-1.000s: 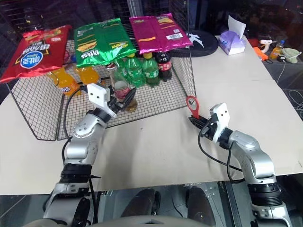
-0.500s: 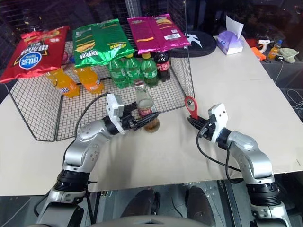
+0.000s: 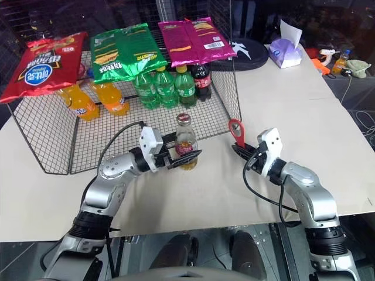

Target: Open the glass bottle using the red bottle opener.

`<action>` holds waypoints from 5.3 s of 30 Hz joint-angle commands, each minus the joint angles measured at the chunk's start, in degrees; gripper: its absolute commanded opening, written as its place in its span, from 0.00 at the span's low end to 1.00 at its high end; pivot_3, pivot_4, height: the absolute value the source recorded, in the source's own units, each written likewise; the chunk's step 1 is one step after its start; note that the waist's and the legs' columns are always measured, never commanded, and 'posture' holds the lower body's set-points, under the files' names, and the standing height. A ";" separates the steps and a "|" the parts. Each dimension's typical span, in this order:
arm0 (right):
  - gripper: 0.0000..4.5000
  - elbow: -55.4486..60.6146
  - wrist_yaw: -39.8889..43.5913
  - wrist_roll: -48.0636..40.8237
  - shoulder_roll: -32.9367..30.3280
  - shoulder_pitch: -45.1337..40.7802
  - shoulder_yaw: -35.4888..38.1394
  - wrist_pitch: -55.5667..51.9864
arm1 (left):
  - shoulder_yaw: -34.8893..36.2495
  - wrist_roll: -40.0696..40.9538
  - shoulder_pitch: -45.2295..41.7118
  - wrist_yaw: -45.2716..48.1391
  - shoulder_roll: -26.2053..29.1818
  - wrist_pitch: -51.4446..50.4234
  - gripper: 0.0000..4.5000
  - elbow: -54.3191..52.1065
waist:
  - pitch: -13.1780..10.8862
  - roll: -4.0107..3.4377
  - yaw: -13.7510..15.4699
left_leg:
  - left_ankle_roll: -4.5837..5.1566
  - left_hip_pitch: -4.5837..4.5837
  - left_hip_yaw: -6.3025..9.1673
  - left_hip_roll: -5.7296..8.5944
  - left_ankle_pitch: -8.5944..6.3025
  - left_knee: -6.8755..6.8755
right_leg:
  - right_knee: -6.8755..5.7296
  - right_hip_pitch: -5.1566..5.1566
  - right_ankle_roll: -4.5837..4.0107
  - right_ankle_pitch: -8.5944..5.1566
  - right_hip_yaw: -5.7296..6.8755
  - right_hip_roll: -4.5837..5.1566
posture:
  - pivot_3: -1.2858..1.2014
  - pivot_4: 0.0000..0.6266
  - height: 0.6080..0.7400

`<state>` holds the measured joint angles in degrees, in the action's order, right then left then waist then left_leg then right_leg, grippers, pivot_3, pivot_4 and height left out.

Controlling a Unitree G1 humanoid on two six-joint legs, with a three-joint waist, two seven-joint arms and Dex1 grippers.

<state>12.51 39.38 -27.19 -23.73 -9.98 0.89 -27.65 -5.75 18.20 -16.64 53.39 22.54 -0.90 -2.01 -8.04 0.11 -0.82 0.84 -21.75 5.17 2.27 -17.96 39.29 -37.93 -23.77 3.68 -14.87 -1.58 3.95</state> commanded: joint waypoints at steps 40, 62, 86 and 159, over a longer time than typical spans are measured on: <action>0.00 2.58 0.11 0.75 2.11 -4.75 -1.46 2.79 | 6.12 12.12 4.52 -2.03 0.56 -5.65 0.26 -13.20 | 0.02 -0.02 0.03 | 0.00 0.07 -0.01 -0.02 0.00 0.01 | -0.02 0.06 0.00 0.00 -0.02 0.00 | 0.52 0.24 1.00; 0.00 -5.06 -17.08 44.08 2.61 -12.31 -18.64 46.62 | 5.43 10.63 4.21 -2.31 1.08 -4.16 0.26 -11.20 | 0.03 -0.01 -0.02 | -0.01 0.11 -0.04 0.02 0.01 0.02 | -0.03 0.06 0.00 0.00 -0.01 -0.02 | 0.52 0.24 1.00; 0.00 -22.12 -28.42 57.22 5.53 -18.04 -23.05 65.63 | 4.62 9.97 2.58 -2.55 0.67 -3.64 0.26 -8.12 | 0.04 0.00 -0.15 | -0.02 1.00 -0.11 0.00 0.02 -0.11 | -0.01 0.84 -0.02 -0.01 -0.12 -0.09 | 0.52 0.24 1.00; 0.00 -30.27 -42.31 72.36 -5.25 -35.07 -18.37 74.50 | 3.09 8.56 3.82 -1.97 0.00 -2.42 0.26 -5.94 | -0.09 -0.03 0.15 | -0.03 1.11 -0.02 -0.05 0.02 -0.11 | 0.06 1.04 -0.04 -0.02 -0.09 -0.13 | 0.52 0.24 1.00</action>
<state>-21.18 -1.15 44.29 -28.09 -41.86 -19.27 47.63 -0.39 29.95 -13.67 51.97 22.32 -1.91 -9.88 -8.13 0.08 -0.67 0.81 -20.65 5.15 2.22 -17.94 39.18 -37.87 -22.73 3.64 -14.88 -1.67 3.82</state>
